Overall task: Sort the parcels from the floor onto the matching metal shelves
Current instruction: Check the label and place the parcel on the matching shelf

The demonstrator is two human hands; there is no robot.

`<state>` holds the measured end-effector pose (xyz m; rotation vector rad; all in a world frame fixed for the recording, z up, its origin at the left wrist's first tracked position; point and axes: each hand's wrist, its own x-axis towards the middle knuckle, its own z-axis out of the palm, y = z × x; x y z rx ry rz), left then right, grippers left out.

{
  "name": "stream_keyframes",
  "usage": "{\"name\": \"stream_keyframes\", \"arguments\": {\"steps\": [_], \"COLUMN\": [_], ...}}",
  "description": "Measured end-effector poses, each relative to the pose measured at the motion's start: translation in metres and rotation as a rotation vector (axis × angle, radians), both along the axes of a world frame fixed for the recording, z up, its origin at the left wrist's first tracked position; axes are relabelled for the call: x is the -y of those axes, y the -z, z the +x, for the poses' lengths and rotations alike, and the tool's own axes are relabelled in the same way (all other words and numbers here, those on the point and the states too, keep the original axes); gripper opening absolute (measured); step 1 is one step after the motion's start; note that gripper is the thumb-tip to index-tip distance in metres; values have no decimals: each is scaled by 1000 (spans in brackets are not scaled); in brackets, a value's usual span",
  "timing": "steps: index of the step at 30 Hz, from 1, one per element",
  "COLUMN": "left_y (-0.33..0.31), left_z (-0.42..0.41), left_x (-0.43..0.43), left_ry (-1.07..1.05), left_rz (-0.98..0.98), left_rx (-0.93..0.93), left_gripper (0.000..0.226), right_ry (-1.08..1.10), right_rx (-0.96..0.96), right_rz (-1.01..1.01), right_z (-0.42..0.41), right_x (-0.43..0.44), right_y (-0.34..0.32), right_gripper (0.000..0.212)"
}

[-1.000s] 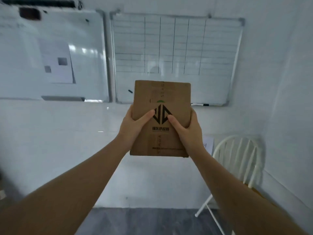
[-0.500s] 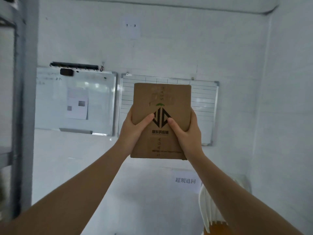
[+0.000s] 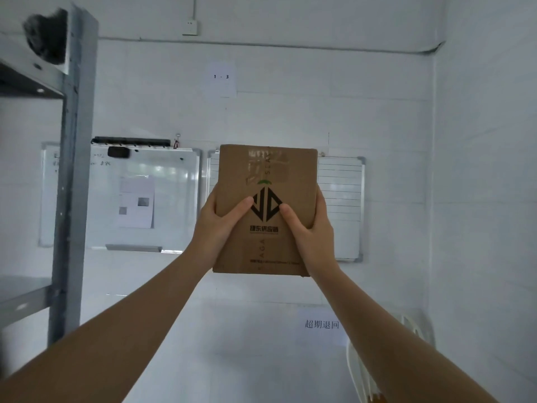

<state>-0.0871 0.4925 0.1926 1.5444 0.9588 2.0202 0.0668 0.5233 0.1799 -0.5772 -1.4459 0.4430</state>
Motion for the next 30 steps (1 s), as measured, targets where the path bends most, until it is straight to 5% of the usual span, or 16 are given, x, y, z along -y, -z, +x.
{"name": "stream_keyframes", "arguments": {"steps": [7, 10, 17, 19, 22, 25, 28, 30], "left_y": [9, 13, 46, 45, 32, 27, 26, 26], "left_z": [-24, -28, 12, 24, 28, 26, 23, 22], "left_x": [11, 16, 12, 11, 12, 21, 27, 27], "left_ry": [11, -9, -575, -493, -148, 124, 202, 187], "left_rz": [9, -5, 155, 92, 89, 35, 21, 6], "left_rx": [73, 35, -529, -498, -219, -110, -45, 15], "left_gripper": [55, 60, 78, 74, 82, 64, 57, 54], "right_ry": [-412, -414, -158, -225, -258, -201, -189, -215], "right_rx": [3, -49, -223, -207, -178, -149, -114, -87], "right_rz": [-188, -219, -68, -104, -171, -163, -144, -88], "right_z": [-8, -10, -37, -35, -26, -23, -22, -21], "right_x": [-1, 1, 14, 18, 19, 20, 22, 28], "right_y": [4, 9, 10, 6, 5, 5, 9, 9], "right_gripper": [85, 86, 84, 68, 61, 46, 65, 53]}}
